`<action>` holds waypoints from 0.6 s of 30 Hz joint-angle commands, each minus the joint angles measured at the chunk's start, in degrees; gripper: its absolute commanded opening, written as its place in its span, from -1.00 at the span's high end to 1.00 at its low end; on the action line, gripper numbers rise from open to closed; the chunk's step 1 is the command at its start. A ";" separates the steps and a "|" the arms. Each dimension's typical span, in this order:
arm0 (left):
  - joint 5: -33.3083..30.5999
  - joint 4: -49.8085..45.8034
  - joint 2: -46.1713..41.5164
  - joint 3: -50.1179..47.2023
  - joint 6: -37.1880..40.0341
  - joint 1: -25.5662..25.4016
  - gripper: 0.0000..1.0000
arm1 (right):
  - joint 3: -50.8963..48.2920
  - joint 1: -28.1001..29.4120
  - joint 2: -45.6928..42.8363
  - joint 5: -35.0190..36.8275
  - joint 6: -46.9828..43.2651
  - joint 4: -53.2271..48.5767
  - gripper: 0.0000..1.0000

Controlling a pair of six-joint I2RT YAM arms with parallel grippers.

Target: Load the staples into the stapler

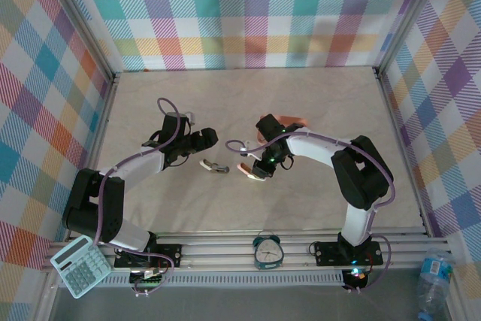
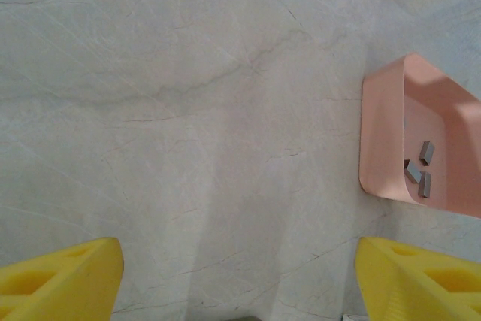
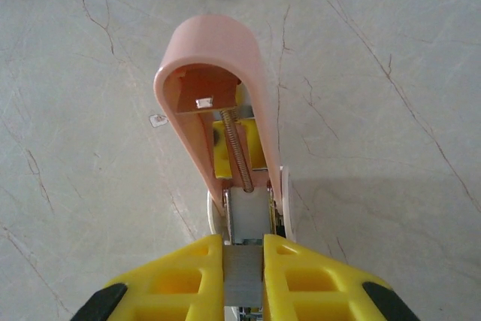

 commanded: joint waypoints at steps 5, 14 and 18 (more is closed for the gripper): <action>-0.49 -0.08 -0.97 -0.75 0.84 1.06 -0.61 | -0.37 0.40 -4.85 -2.95 -2.79 -0.51 0.69; -2.66 -5.51 -3.52 -0.78 4.87 1.06 -0.61 | 9.40 -0.58 -0.14 3.49 -5.48 -19.38 0.67; -2.47 -6.72 -4.03 -0.87 5.36 1.06 -0.61 | 12.62 -0.54 0.96 7.13 -2.21 -23.36 0.67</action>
